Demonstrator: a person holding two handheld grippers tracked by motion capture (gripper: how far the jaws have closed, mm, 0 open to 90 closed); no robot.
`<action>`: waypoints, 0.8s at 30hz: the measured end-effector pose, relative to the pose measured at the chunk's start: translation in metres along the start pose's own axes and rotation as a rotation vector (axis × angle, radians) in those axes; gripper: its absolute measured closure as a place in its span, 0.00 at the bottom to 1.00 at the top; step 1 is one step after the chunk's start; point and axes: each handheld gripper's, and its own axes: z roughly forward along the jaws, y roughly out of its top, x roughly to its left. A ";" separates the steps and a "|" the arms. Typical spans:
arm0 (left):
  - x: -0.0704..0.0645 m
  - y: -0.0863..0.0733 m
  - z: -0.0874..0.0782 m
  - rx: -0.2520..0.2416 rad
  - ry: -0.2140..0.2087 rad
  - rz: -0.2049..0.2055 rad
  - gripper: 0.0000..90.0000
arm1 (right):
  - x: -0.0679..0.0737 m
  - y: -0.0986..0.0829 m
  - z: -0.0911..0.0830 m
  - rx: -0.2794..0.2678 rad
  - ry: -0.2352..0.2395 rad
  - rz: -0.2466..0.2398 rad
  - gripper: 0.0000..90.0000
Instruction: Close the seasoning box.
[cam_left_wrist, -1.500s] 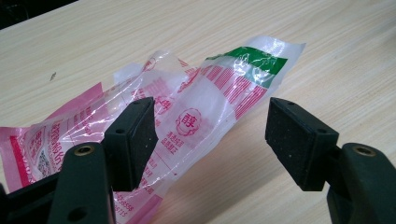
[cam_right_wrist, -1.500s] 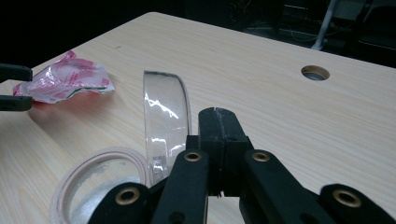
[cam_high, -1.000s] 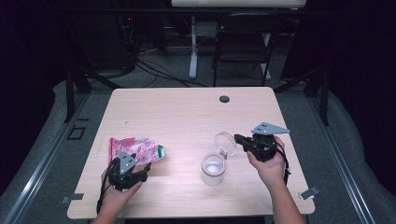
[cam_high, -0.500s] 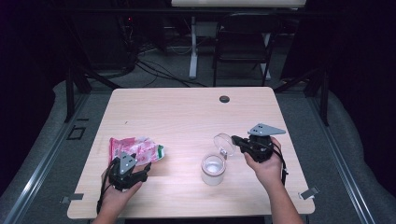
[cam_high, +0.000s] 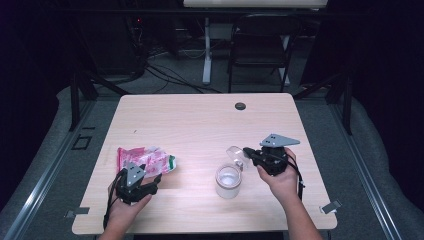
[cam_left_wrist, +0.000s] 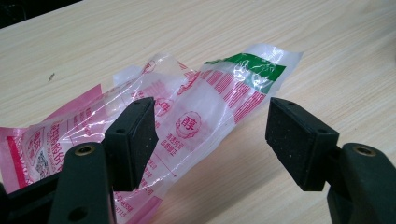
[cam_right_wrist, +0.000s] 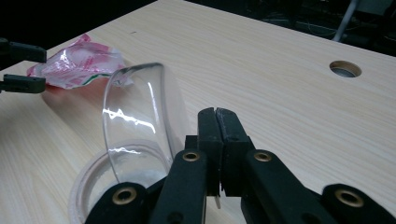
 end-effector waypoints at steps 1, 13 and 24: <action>0.000 0.000 0.000 -0.001 -0.001 -0.003 0.37 | 0.001 0.000 0.001 -0.001 0.008 0.002 0.99; 0.002 0.001 -0.002 -0.015 0.004 -0.002 0.37 | 0.015 -0.002 0.013 0.033 0.065 -0.046 0.97; 0.002 0.002 -0.004 -0.027 0.002 -0.007 0.38 | 0.025 0.000 0.016 0.035 0.098 -0.070 0.87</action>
